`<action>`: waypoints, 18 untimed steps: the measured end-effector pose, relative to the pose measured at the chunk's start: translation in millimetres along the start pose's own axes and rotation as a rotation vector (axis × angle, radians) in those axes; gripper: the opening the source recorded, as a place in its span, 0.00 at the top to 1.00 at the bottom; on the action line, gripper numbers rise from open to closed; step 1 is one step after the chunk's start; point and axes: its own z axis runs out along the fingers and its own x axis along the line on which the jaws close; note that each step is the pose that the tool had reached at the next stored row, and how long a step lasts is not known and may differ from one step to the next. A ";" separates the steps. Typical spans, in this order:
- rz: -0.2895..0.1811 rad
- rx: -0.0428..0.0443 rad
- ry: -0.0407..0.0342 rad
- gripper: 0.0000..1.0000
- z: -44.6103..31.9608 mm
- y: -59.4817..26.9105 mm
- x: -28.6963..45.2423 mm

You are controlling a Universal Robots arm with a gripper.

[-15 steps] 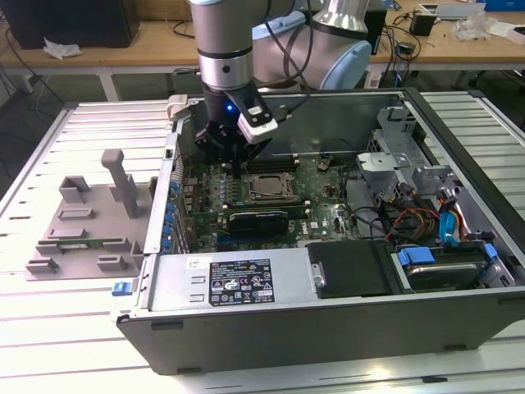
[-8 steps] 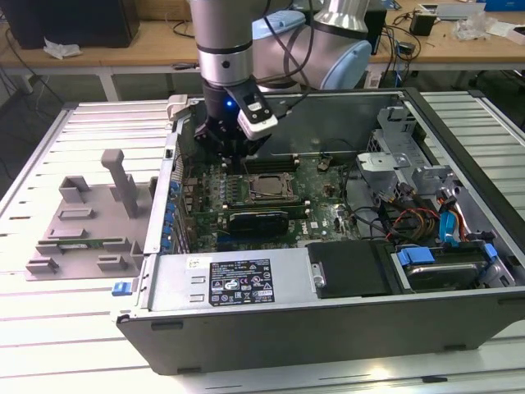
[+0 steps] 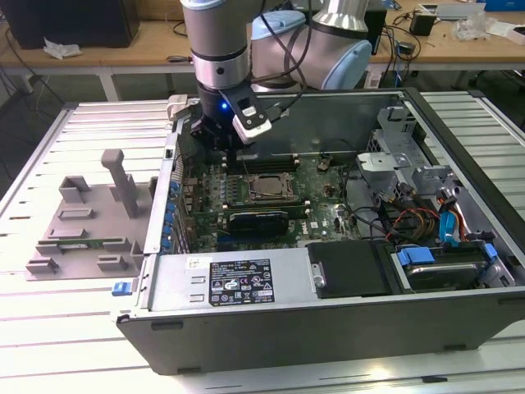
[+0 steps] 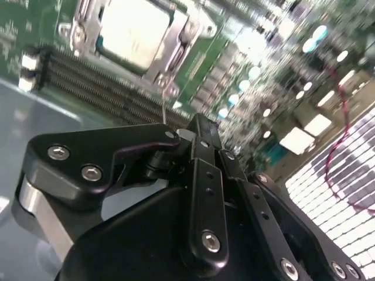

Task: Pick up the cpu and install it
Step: 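Install the first cpu locking lever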

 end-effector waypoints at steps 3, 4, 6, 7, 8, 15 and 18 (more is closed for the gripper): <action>0.001 -0.0430 -0.0008 0.89 0.0 0.0 0.4; 0.001 -0.0431 -0.0007 0.89 0.0 0.0 0.4; 0.001 -0.0431 -0.0006 0.89 0.1 -0.1 -3.8; 0.001 -0.0432 -0.0007 0.89 0.1 -0.1 -5.8; 0.001 -0.0432 -0.0007 0.89 0.3 -0.2 -12.8; 0.001 -0.0432 -0.0007 0.89 1.0 -0.7 -41.6; 0.001 -0.0432 -0.0007 0.89 1.3 -0.8 -49.5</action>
